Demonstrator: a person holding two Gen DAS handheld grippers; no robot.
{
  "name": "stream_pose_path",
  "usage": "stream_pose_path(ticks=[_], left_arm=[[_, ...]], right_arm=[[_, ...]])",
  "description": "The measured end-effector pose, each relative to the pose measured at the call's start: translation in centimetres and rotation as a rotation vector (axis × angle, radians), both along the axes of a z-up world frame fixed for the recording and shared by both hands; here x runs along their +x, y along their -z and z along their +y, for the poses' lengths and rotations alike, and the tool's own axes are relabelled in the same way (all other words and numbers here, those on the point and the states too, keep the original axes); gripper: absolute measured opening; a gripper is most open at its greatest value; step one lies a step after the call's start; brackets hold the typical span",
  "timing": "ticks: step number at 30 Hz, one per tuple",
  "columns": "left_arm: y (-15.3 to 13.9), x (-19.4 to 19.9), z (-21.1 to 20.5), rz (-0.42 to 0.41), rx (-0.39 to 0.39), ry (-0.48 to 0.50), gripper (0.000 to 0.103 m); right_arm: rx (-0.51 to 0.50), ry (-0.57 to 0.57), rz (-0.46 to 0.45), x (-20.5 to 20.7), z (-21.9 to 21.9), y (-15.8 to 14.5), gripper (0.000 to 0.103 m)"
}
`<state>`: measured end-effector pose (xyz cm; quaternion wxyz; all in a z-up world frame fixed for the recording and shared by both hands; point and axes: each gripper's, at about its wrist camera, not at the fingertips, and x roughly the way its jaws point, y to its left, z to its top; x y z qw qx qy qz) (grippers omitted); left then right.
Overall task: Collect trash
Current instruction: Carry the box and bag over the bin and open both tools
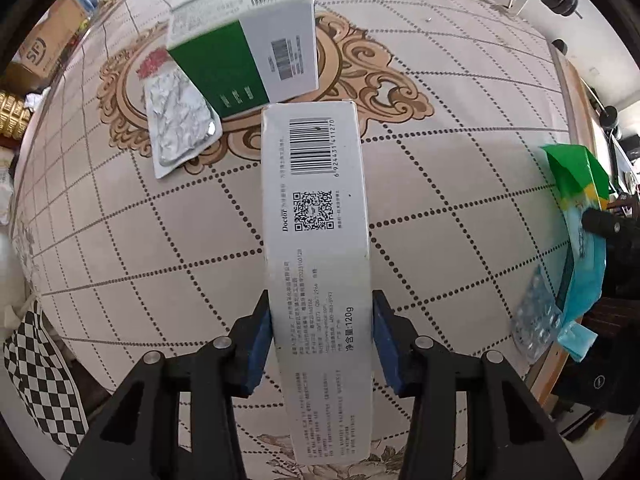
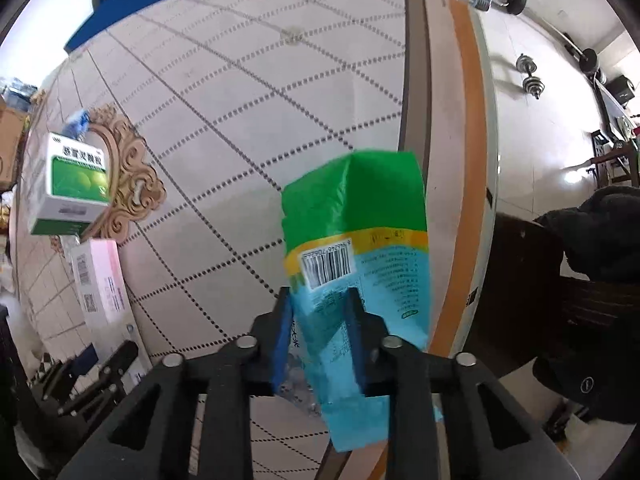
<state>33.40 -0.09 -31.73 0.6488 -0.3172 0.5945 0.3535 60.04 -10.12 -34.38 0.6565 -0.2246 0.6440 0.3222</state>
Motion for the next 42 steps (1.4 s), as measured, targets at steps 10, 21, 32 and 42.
stream_pose_path(ticks=[10, 21, 32, 42], left_arm=[[-4.6, -1.0, -2.7, -0.076, 0.071, 0.027, 0.043], [-8.8, -7.1, -4.8, -0.199, 0.173, 0.035, 0.043], [-7.7, -25.6, -9.6, -0.234, 0.104, 0.000, 0.043], [10.5, -37.7, -10.2, -0.067, -0.148, -0.132, 0.043]], right_arm=[[0.136, 0.014, 0.063, -2.5, -2.1, -2.4, 0.015], [0.256, 0.046, 0.108, -12.4, -6.9, -6.2, 0.014], [0.291, 0.068, 0.219, -30.6, -14.0, -6.4, 0.014], [0.072, -0.013, 0.415, -45.4, -15.3, 9.9, 0.014]])
